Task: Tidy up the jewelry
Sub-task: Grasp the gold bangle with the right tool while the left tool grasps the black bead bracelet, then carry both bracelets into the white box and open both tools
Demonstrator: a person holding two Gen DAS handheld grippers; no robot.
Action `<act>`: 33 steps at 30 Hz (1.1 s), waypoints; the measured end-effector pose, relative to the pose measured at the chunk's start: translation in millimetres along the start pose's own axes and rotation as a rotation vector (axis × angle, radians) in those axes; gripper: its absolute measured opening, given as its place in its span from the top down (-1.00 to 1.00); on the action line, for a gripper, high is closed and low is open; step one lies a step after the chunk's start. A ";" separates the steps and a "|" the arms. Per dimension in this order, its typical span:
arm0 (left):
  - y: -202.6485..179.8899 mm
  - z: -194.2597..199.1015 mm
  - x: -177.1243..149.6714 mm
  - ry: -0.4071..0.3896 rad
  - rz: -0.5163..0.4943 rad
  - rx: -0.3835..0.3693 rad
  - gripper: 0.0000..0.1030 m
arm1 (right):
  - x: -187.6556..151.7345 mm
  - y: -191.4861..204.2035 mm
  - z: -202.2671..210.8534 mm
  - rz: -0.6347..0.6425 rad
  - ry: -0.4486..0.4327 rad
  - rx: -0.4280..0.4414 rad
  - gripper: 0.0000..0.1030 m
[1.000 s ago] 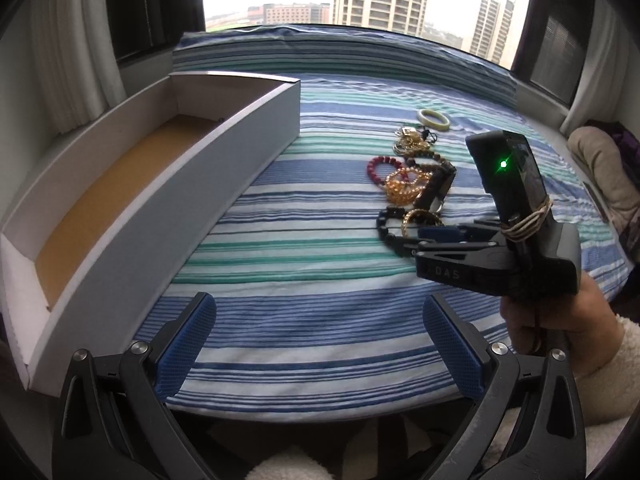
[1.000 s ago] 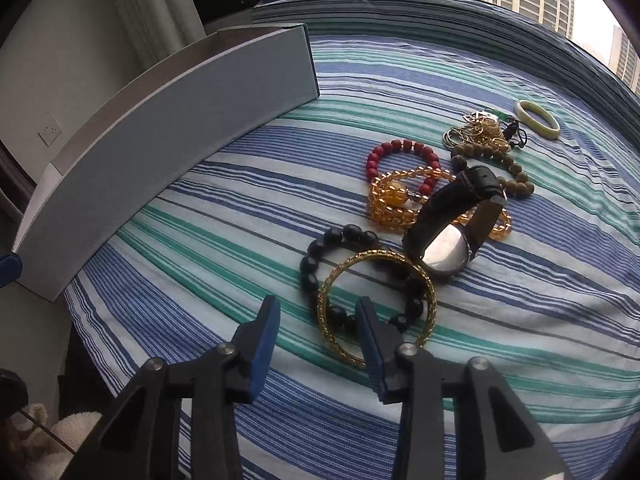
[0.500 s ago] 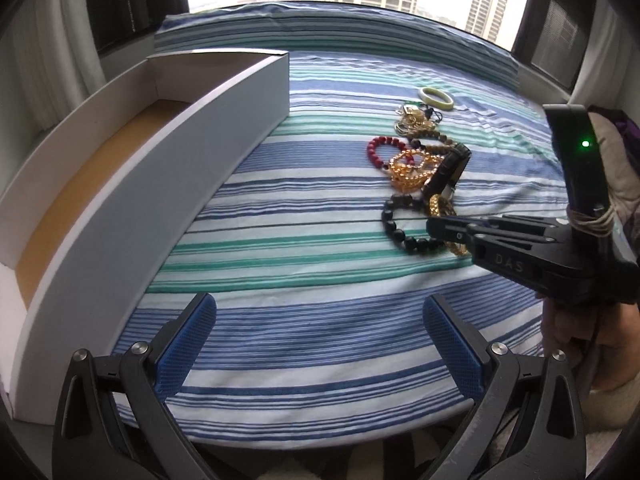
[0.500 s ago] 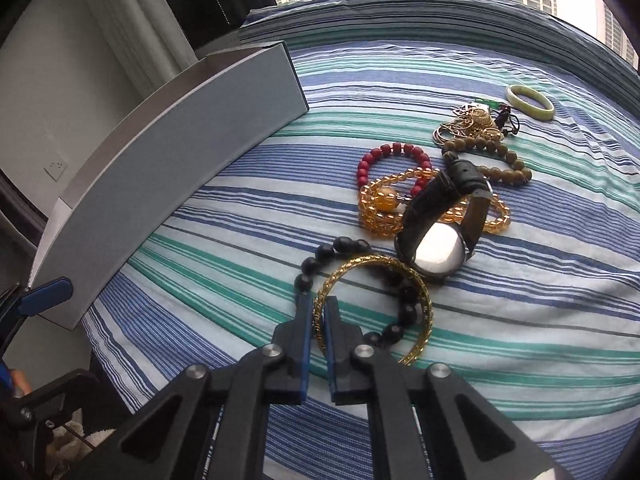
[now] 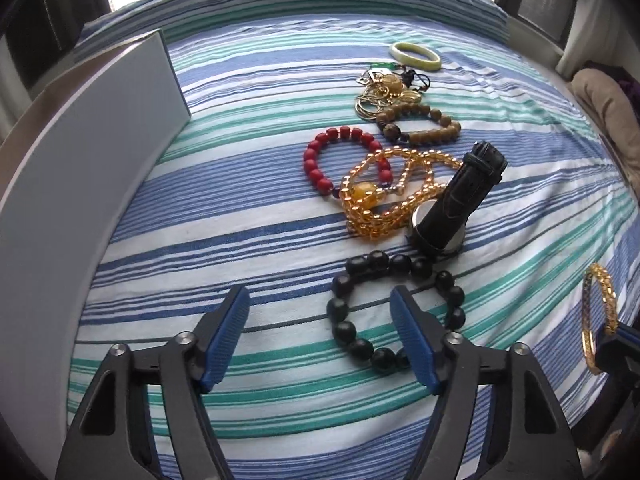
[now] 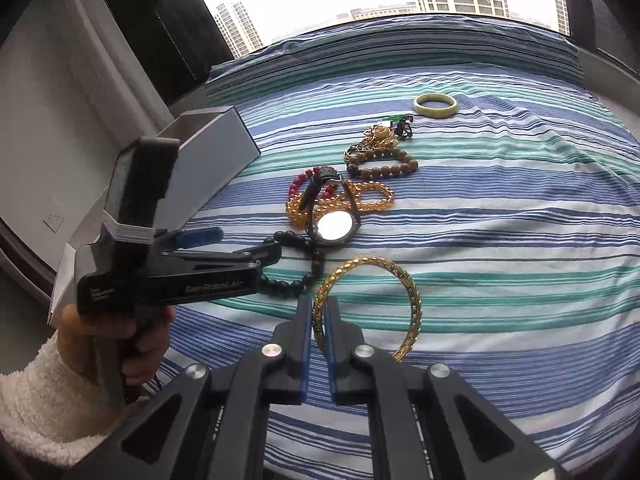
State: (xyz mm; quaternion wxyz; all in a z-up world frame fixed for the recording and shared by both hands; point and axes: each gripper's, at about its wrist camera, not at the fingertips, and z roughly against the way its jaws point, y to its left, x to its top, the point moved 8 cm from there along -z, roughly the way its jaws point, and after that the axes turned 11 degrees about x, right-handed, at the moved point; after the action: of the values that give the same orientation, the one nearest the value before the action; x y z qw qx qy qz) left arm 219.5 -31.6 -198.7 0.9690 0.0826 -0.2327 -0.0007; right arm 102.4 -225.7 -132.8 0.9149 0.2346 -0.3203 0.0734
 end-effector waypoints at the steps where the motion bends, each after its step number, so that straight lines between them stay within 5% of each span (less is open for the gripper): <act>1: -0.9 -3.2 -3.5 0.012 -0.007 0.006 -0.16 | -0.1 -0.5 1.5 -0.002 -0.006 -0.002 0.87; 3: -5.3 -0.6 -6.5 -0.026 -0.027 0.018 0.00 | -0.2 -2.1 5.8 -0.002 -0.017 -0.007 0.87; 5: -13.0 4.1 -9.8 -0.036 -0.061 -0.008 0.80 | -0.8 -4.5 8.1 0.001 -0.023 -0.012 0.87; 10: 1.3 28.4 -14.9 -0.030 0.005 -0.081 0.82 | 3.2 -2.5 14.1 0.004 -0.041 -0.017 0.87; 14: 30.0 73.5 -11.6 -0.097 0.079 -0.119 0.83 | 9.9 10.6 20.2 0.031 -0.053 -0.012 0.87; 21: 116.7 152.5 -14.1 -0.194 0.245 -0.122 0.82 | 41.7 67.5 7.2 0.153 -0.040 0.052 0.87; 27: 229.0 203.2 -24.2 -0.284 0.398 0.062 0.82 | 95.2 168.2 -27.2 0.320 -0.022 0.193 0.87; 33: 311.2 175.9 -55.1 -0.220 0.528 0.239 0.82 | 130.3 274.0 -96.5 0.481 0.051 0.296 0.87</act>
State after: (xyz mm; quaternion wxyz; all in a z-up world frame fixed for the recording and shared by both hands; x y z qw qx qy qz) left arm 79.5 249.5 -19.2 0.8881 0.1321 -0.3482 0.2693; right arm 179.8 59.1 -13.3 0.8347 0.2811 -0.3294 0.3403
